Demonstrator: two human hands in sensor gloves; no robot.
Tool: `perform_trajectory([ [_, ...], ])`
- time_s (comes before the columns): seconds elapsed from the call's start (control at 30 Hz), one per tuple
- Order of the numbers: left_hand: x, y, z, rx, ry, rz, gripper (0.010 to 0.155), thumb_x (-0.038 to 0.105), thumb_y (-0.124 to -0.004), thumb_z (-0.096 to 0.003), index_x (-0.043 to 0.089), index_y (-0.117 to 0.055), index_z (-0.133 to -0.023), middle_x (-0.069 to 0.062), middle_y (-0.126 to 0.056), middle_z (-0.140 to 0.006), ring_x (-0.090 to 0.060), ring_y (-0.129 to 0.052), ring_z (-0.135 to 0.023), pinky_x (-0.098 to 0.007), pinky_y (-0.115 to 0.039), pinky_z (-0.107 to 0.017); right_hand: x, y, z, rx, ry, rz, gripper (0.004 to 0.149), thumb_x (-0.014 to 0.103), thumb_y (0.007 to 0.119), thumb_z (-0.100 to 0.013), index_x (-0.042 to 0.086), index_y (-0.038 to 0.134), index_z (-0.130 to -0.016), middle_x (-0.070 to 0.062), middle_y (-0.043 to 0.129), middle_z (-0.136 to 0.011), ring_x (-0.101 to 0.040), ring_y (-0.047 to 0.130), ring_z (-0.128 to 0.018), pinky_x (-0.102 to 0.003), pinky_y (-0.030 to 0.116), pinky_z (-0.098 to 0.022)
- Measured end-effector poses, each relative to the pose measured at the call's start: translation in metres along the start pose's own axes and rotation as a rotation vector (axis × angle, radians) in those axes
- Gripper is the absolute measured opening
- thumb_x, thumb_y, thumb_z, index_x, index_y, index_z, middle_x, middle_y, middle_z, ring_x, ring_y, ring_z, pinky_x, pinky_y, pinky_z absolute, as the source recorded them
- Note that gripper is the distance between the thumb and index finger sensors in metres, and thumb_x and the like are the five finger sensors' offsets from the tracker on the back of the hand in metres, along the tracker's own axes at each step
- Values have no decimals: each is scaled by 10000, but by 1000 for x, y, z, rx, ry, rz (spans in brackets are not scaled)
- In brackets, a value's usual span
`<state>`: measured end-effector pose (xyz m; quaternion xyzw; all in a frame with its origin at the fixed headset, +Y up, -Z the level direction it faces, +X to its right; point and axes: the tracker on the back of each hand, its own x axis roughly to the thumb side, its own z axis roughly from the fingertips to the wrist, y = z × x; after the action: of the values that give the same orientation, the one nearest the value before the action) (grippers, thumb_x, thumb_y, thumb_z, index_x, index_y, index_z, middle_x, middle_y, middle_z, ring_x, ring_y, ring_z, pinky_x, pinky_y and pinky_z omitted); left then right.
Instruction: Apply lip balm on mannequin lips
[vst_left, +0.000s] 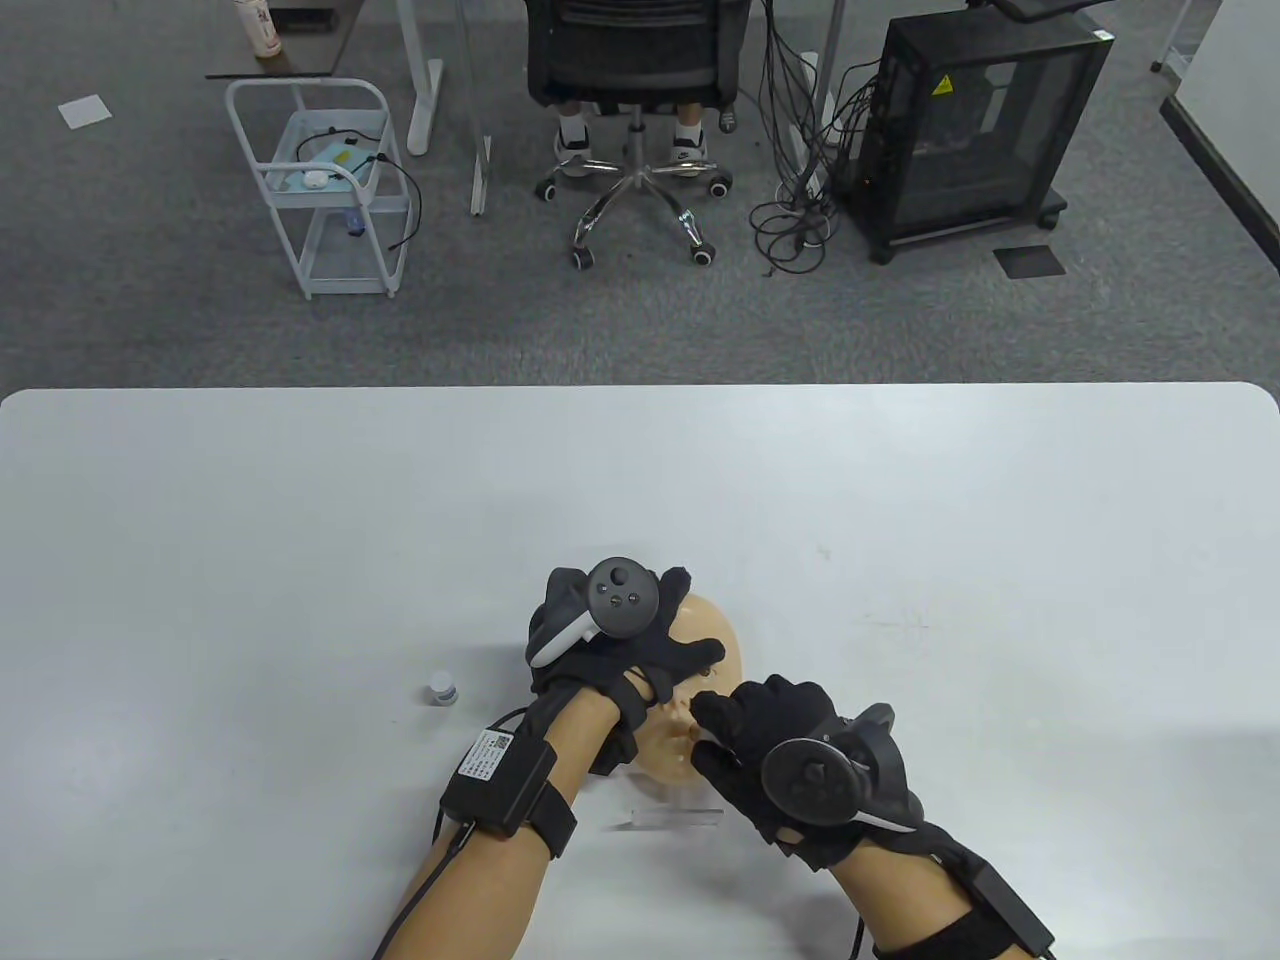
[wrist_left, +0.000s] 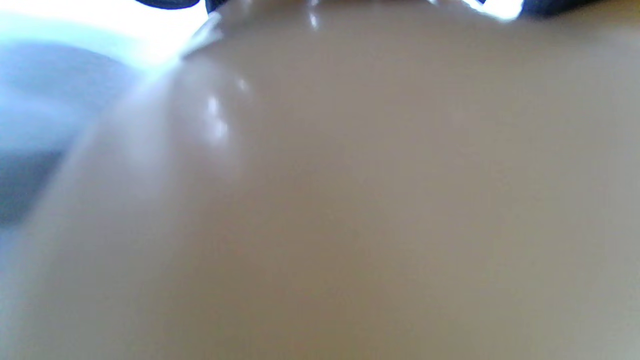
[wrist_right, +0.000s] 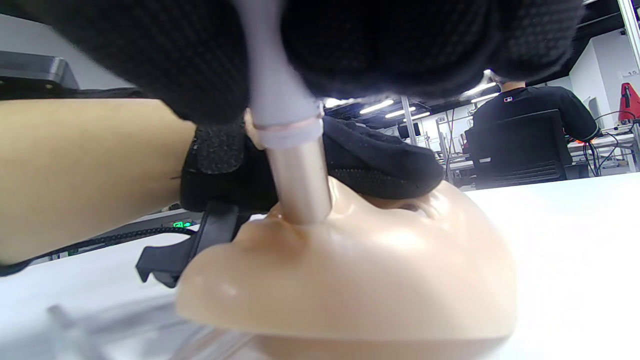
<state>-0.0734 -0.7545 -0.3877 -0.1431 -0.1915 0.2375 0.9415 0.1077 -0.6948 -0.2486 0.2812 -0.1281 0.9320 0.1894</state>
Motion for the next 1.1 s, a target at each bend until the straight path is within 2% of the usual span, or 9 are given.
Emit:
perform_trajectory([
  [0.43,-1,0,1,-6,1,12,914,735,-843,-538,207,-413,-1147,-217,-434,-1172,-574,-568,-1000,-716,-501,-678,-6,0,0,55,48,-19,541,474,958,-456,174,838,-890,-85,986,-598,-275,971,-472,-537,799,-499],
  [0.53,-2,0,1,-7,-2,15,914,734,-843,-538,208,-411,-1147,-218,-431,-1174,-573,-565,-1001,-716,-501,-678,-7,-2,0,39,55,-42,537,478,952,-458,177,838,-889,-82,985,-593,-271,971,-466,-533,802,-496],
  [0.63,-2,0,1,-6,-3,13,913,732,-844,-539,206,-413,-1147,-217,-432,-1174,-573,-565,-1002,-716,-501,-678,-9,-2,0,-1,80,-140,544,477,946,-461,172,832,-896,-86,985,-597,-272,971,-465,-534,801,-493],
  [0.8,-2,0,1,-5,-1,8,913,732,-845,-536,208,-415,-1147,-217,-435,-1175,-573,-566,-1003,-716,-500,-679,1,4,-3,-30,62,-185,551,476,935,-465,168,825,-908,-87,992,-616,-276,980,-476,-531,806,-493],
  [1.1,-3,0,1,-1,-6,9,912,731,-848,-535,209,-417,-1146,-216,-435,-1175,-572,-564,-1005,-719,-498,-678,12,12,-8,4,47,-143,555,478,937,-466,169,823,-913,-87,995,-625,-277,983,-481,-530,806,-496],
])
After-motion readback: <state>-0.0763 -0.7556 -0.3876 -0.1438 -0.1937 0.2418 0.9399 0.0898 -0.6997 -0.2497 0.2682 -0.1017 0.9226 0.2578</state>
